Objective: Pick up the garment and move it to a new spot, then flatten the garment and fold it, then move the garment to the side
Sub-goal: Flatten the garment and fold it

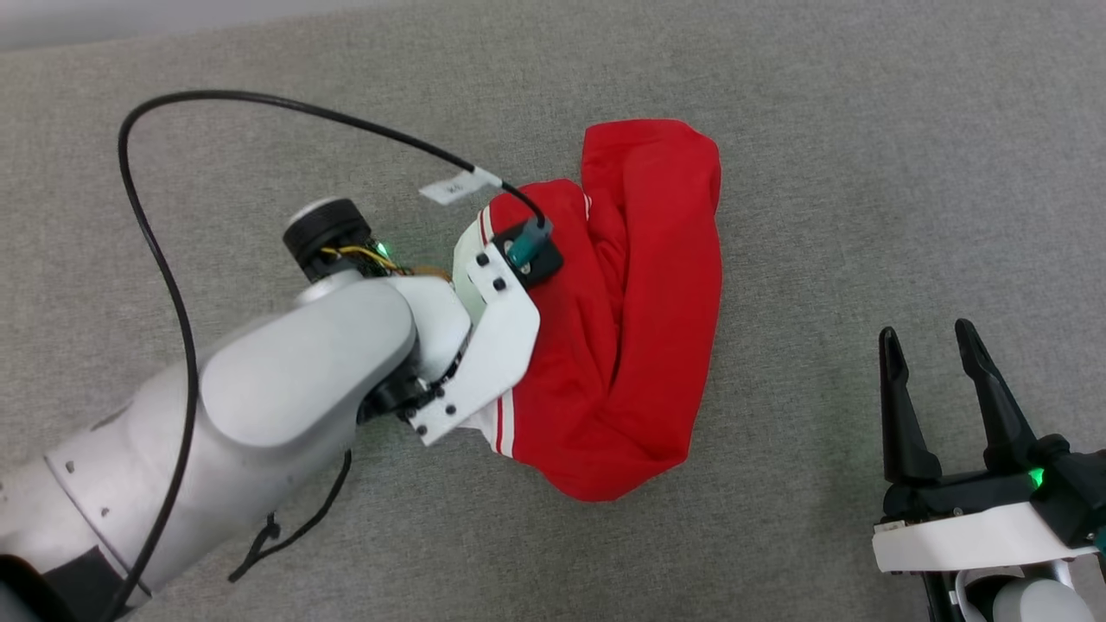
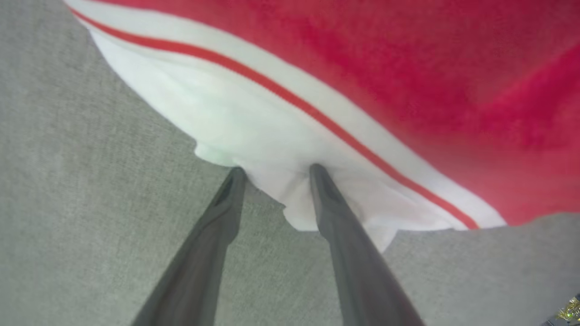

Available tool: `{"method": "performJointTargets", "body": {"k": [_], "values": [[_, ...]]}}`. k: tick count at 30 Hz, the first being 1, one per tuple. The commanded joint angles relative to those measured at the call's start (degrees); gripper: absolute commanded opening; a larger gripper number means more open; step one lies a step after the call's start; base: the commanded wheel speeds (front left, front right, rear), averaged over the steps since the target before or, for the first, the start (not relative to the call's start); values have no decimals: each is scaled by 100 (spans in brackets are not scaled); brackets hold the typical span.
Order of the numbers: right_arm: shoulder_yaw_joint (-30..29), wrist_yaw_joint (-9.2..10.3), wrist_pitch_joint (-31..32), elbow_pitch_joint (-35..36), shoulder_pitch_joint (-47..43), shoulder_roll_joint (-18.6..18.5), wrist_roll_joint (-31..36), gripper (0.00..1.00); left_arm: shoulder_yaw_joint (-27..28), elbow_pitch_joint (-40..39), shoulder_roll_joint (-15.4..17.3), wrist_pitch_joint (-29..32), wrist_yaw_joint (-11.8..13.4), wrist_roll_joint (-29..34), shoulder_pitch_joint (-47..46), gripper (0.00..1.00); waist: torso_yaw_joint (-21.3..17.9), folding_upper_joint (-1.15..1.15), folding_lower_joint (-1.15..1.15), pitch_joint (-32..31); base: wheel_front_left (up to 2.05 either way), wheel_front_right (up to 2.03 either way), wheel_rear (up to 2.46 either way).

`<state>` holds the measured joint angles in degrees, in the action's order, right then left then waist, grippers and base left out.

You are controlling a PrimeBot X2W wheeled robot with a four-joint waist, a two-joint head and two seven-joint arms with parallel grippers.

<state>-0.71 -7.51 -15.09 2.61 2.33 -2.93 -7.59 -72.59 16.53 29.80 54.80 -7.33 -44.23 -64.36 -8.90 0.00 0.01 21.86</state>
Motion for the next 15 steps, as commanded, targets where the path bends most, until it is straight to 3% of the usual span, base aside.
{"method": "performJointTargets", "body": {"k": [1, 5, 10, 15], "values": [[-14, 4, -12, -7, 19, 10, 28, 100, -143, 26, 52, 105, -10, 4, 342, 0, 26, 0, -1, -32, 0, 0, 0], [-10, 4, -12, -36, -94, 10, 96, 100, -103, -138, 71, -73, -5, -30, 267, 0, 182, 0, -1, -208, 0, 0, 0], [-53, 4, -12, -62, -251, 10, 187, 100, -75, -287, 63, -735, -4, -202, 18, 0, 511, 0, -1, -558, 0, 0, 0], [-85, 4, -12, -69, -410, 9, 236, 100, -69, -269, 408, -1441, -4, -502, -64, 0, 843, 0, -1, -887, 0, 0, 0]]}}
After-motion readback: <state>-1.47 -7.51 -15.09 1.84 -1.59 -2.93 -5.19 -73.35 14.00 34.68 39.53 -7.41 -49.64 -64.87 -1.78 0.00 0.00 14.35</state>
